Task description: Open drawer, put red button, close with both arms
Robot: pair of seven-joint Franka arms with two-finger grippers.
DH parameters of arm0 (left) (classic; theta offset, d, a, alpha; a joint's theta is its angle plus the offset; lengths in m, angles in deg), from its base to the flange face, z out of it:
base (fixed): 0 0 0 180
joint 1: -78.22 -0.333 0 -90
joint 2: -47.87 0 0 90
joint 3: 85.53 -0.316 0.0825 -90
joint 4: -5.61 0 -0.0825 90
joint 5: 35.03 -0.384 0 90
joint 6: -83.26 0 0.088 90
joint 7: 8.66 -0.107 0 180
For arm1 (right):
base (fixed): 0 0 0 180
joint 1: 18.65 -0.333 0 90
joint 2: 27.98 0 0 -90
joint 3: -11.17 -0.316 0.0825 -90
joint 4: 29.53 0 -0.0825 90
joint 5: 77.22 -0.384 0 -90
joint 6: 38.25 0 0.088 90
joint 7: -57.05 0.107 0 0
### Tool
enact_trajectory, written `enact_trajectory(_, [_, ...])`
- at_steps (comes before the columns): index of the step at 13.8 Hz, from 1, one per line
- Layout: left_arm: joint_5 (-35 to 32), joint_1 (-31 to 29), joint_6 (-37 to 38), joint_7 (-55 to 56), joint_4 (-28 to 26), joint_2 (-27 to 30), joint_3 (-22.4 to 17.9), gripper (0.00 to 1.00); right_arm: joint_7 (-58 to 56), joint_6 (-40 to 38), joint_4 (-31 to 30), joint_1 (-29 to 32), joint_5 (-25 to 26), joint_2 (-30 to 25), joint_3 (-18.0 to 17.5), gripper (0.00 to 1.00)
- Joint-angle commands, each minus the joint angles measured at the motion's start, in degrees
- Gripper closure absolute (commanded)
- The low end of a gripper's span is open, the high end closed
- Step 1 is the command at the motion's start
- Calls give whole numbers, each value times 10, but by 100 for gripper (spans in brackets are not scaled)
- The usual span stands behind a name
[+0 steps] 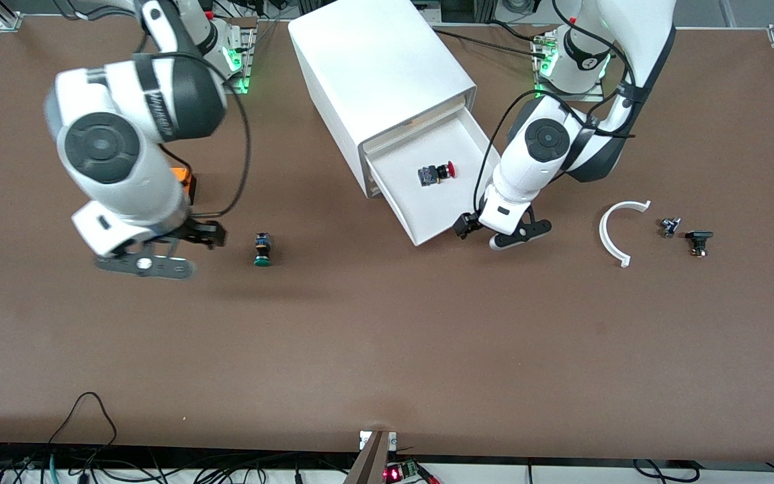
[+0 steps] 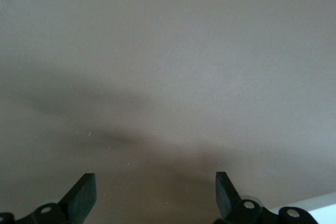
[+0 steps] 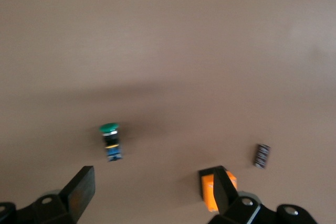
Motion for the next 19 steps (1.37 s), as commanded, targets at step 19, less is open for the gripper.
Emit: enact_trajectory(19, [4,5,7,68,-72,36,177,0,-234,87,-281,169,-112,-240,43,0])
